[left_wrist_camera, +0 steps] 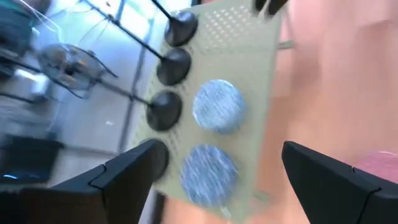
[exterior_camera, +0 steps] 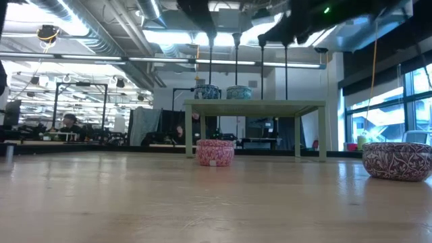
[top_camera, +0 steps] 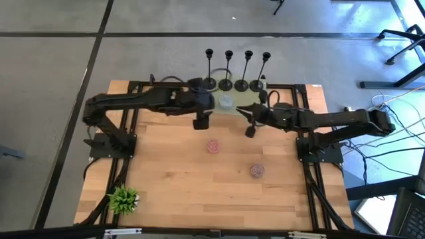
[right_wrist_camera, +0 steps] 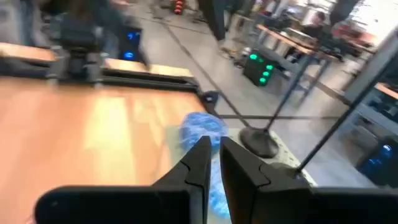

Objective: Pick & Place candle stick holders
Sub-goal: Put the pink scented candle on the shelf

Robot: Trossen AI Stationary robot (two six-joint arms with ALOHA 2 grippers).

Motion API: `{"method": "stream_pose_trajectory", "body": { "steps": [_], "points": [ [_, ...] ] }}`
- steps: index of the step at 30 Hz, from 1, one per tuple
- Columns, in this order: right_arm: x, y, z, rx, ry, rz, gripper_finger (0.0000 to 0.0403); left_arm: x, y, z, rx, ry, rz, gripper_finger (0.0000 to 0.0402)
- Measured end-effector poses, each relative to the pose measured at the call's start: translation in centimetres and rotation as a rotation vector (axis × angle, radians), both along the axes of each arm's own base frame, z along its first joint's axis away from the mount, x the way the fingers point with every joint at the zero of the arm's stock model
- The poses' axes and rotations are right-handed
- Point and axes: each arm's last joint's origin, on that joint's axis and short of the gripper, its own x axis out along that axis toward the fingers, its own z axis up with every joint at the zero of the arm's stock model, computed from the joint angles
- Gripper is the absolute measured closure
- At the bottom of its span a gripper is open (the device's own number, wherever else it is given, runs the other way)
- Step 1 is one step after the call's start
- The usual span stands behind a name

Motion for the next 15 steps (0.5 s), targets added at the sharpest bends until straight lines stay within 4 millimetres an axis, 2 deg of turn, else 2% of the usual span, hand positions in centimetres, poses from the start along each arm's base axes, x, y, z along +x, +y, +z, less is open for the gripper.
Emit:
{"method": "stream_pose_trajectory", "body": {
  "steps": [4,8,11,15],
  "points": [
    [-1.7,1.5,1.8,-0.005,-0.05,0.114,0.0359,-3.1,-1.6,1.8,-0.101,-0.079,-0.041,0.0061],
    [-3.2,2.3,3.2,-0.003,-0.075,0.154,0.0339,-6.0,-3.2,2.3,-0.143,-0.138,-0.047,0.0061],
    [-3.5,2.7,3.5,0.031,-0.042,0.167,0.0315,-7.5,-4.3,1.3,-0.175,-0.163,-0.039,0.0061],
    [-3.3,3.3,2.9,0.109,0.014,0.205,0.0274,-8.3,-5.8,-1.2,-0.217,-0.202,-0.045,0.0061]
  ]
}}
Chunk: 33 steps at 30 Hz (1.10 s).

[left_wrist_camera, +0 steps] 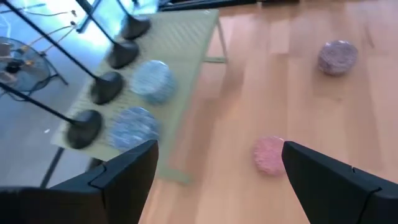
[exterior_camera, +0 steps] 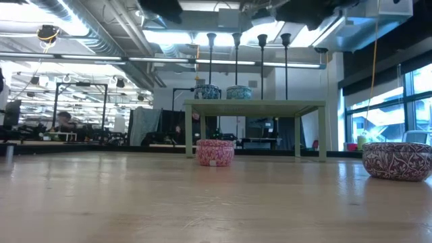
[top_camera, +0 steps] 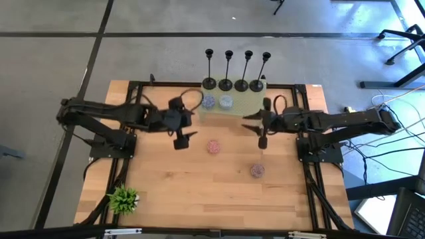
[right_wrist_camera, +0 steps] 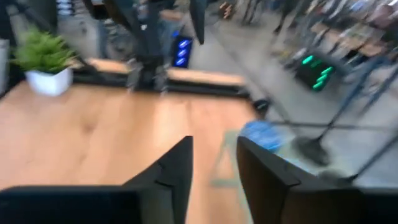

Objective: Pick & Place candle stick holders
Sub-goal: Put the pink scented candle on the shelf

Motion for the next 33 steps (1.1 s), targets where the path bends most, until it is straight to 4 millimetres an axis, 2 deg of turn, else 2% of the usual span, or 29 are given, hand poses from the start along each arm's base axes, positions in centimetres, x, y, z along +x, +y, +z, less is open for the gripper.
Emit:
{"method": "stream_pose_trajectory", "body": {
  "steps": [4,7,12,16,22,27,33],
  "points": [
    [1.0,0.9,-1.4,0.121,0.078,0.086,0.0225,0.2,-1.1,-3.5,-0.009,-0.032,-0.003,0.0061],
    [2.0,1.6,-2.8,0.173,0.14,0.088,0.0188,0.5,-1.5,-6.1,-0.034,-0.059,-0.01,0.0061],
    [4.5,2.3,-5.8,0.227,0.235,0.068,0.0139,0.7,-1.4,-9.8,-0.183,-0.059,-0.078,0.0061],
    [6.8,2.6,-8.6,0.256,0.266,0.051,0.012,0.6,-0.8,-10.5,-0.236,-0.046,-0.098,0.0061],
    [9.7,2.9,-12.6,0.235,0.264,0.057,0.0118,0.6,-0.5,-10.5,-0.199,-0.038,-0.097,0.0061],
    [11.0,2.9,-15.1,0.12,0.277,0.094,0.0118,0.6,-0.5,-10.5,-0.198,-0.037,-0.096,0.0061],
    [11.8,2.0,-17.2,0.157,0.284,0.08,0.011,0.6,-0.5,-10.5,-0.205,-0.04,-0.09,0.0061]
  ]
}}
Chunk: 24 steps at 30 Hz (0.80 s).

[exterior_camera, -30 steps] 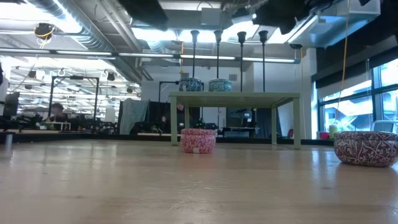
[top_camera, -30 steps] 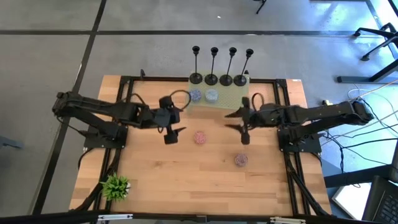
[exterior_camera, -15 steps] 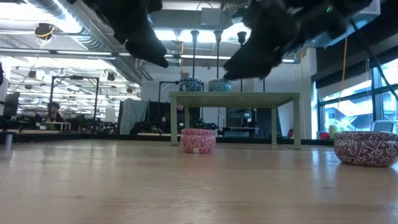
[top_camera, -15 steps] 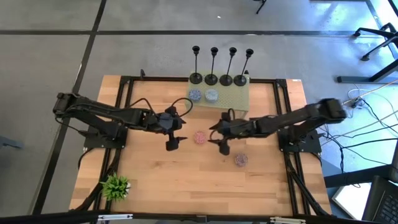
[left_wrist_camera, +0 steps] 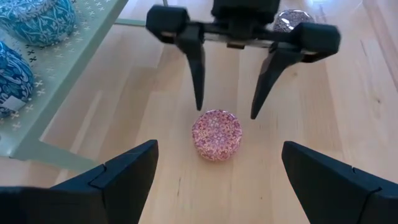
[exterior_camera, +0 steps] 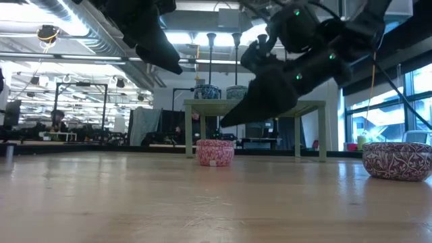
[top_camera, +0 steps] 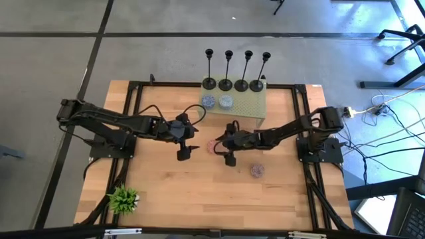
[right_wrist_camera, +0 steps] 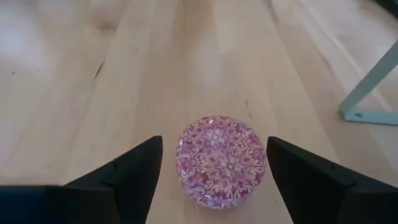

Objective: Pick & Place candle stick holders
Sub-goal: Put the pink scented candle on the shelf

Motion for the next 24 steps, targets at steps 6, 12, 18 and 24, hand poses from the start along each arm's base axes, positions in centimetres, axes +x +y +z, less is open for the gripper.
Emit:
{"method": "stream_pose_trajectory", "body": {
  "steps": [6,12,18,24],
  "points": [
    [0.2,-1.1,-0.8,0.055,0.02,0.012,0.0085,0.0,0.0,0.0,-0.006,-0.002,0.006,0.0061],
    [0.5,-1.7,-0.4,0.094,-0.029,0.055,0.0065,0.0,0.0,0.0,-0.007,-0.002,0.006,0.0061],
    [0.6,-2.4,-0.9,0.112,-0.018,0.062,0.005,0.0,0.0,0.0,-0.006,-0.002,0.006,0.0061],
    [0.8,-2.7,-2.5,0.112,0.005,0.056,0.005,0.0,0.0,0.0,-0.006,-0.002,0.005,0.0061]
  ]
}}
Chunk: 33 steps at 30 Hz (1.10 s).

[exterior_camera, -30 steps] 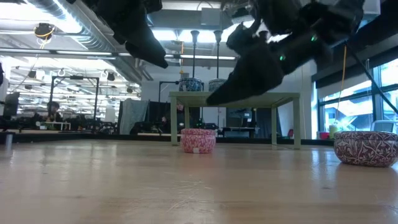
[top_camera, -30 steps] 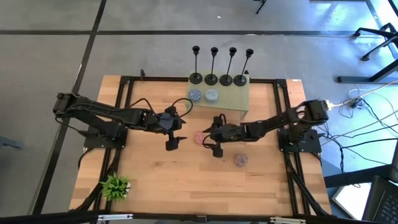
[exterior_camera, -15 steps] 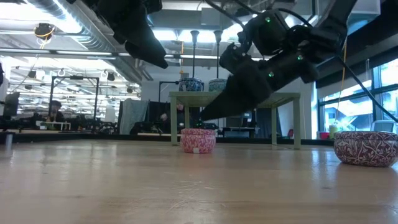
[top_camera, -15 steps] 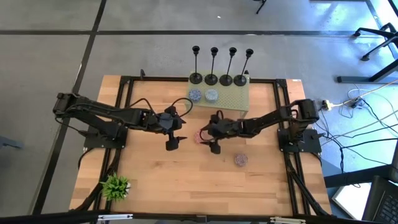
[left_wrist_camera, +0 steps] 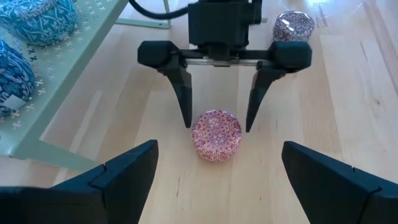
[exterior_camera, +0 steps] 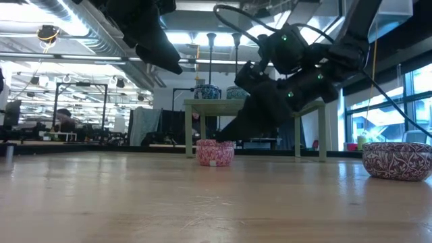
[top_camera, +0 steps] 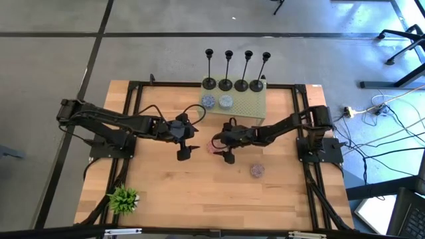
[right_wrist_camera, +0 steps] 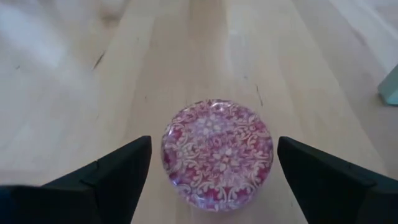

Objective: Pick & Place candle stick holders
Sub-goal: Put the pink scented candle on the shelf

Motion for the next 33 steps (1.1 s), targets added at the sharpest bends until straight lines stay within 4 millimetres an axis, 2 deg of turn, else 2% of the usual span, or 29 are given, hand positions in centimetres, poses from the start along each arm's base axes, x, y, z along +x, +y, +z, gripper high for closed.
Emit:
{"method": "stream_pose_trajectory", "body": {
  "steps": [10,15,23,33],
  "points": [
    [0.64,-0.71,0.3,-0.033,0.007,-0.026,0.005,0.0,0.0,0.0,0.0,0.0,-0.001,0.0061],
    [0.63,-0.45,0.3,0.004,0.008,0.035,0.005,0.0,0.0,0.0,-0.001,0.0,-0.001,0.0061],
    [0.51,-0.61,0.08,-0.012,0.035,0.012,0.0051,0.0,-0.01,0.0,-0.001,0.001,-0.002,0.0061],
    [0.37,-0.59,-0.12,-0.027,0.06,0.023,0.0089,0.0,-0.01,0.0,-0.003,0.001,-0.004,0.0061]
  ]
}}
